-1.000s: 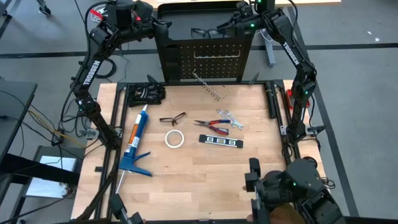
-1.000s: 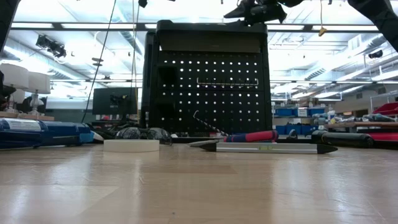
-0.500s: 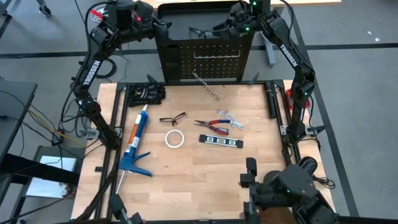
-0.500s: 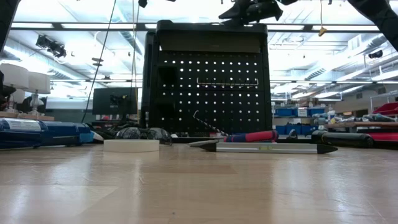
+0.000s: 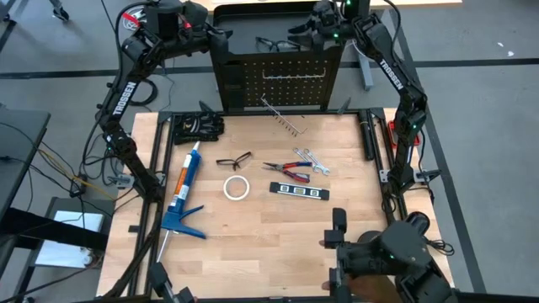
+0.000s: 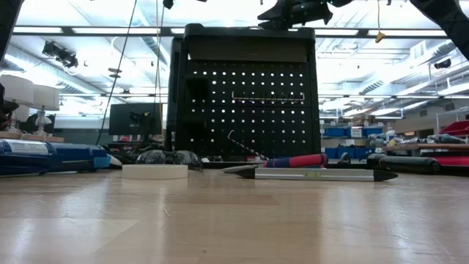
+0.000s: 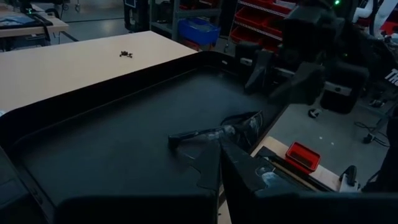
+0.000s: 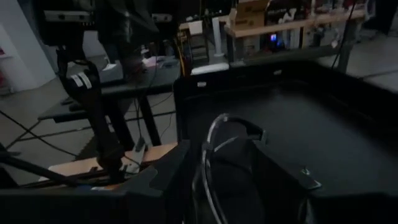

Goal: Hang tools onto peg board
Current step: Remove the safety goggles from the peg board bin

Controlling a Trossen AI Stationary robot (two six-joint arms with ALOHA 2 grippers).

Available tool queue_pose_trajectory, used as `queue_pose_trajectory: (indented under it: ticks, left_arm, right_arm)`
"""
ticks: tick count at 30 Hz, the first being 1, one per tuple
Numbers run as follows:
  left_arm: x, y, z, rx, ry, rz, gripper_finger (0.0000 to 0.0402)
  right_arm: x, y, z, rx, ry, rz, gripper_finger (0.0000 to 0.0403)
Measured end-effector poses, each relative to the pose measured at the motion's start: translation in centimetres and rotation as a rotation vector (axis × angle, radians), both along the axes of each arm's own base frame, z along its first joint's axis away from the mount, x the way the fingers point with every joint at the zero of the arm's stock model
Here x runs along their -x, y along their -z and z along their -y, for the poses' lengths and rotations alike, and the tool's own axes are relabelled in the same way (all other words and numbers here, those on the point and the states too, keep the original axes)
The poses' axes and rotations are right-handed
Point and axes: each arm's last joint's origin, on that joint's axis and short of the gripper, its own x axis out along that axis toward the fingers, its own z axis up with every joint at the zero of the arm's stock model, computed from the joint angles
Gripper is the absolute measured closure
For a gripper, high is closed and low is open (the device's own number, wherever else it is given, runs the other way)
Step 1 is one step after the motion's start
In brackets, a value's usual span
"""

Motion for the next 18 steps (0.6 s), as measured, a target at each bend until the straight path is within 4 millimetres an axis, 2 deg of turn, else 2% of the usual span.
queue_pose_trajectory:
  ticks: [8, 12, 18]
  left_arm:
    - [0.0, 0.0, 0.0, -0.002, 0.000, 0.002, 0.0382]
    - [0.0, 0.0, 0.0, -0.003, 0.000, 0.003, 0.0382]
    - [0.0, 0.0, 0.0, 0.000, -0.001, 0.005, 0.0382]
  right_arm:
    - [-0.8, 2.2, 0.4, -0.072, -0.033, -0.046, 0.0231]
    - [-1.0, 2.5, 0.2, -0.053, -0.034, -0.066, 0.0239]
    - [-0.9, 2.5, 0.3, -0.052, -0.030, -0.065, 0.0286]
